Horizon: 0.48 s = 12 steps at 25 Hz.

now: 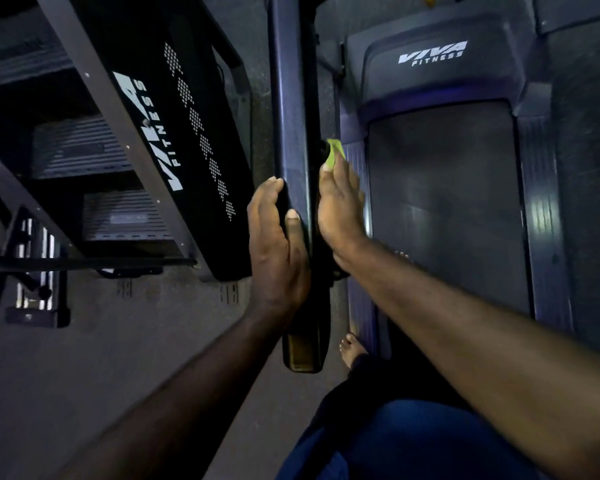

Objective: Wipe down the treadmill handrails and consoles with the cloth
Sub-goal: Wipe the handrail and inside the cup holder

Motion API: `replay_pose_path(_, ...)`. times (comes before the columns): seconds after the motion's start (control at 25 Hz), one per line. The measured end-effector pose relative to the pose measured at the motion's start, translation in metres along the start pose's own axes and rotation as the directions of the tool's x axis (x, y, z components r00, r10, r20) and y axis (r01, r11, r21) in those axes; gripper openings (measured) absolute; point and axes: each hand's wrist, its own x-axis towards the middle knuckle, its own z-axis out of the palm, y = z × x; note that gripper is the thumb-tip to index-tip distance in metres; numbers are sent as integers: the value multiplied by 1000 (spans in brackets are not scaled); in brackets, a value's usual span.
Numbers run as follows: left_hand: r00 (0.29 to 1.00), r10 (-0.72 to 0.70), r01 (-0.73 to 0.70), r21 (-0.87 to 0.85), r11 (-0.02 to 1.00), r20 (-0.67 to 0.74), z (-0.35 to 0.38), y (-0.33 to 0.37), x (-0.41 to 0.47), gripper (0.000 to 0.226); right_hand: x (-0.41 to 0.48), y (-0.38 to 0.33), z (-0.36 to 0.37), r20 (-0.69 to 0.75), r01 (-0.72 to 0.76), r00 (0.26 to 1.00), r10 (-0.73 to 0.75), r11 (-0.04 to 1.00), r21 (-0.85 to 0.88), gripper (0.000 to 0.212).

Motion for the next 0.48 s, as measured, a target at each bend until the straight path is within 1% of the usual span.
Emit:
replay_pose_path(0.04,1000,2,-2,3,1000,17,-1,1,-2,42,-3,1,-1,1,6,1000,-6,1000,-30,56)
replay_pose_path(0.16,999,19,-20,13,1000,34,-5,4,-2,43,-81,1,-17,71,147,987,-144,989,-35,52)
replay_pose_path(0.2,999,11,-12,24,1000,42,-5,4,-1,43,-89,3,-20,77,177,982,-174,983,-39,53)
replay_pose_path(0.24,999,2,-4,32,999,49,-4,4,0,44,-76,-2,-20,54,193,980,-191,981,-34,54)
replay_pose_path(0.28,998,-15,13,33,999,54,-4,5,-1,44,-44,-7,-14,16,180,984,-180,983,-29,55)
replay_pose_path(0.4,997,-56,55,19,998,62,-4,8,-2,45,80,-43,-2,-58,120,991,-122,992,-36,57)
replay_pose_path(0.44,996,-68,67,20,998,61,-4,7,0,45,93,-49,0,-72,104,992,-105,994,-20,56)
replay_pose_path(0.48,995,-76,75,22,997,59,-3,7,2,45,86,-47,-1,-63,106,992,-106,994,-8,54)
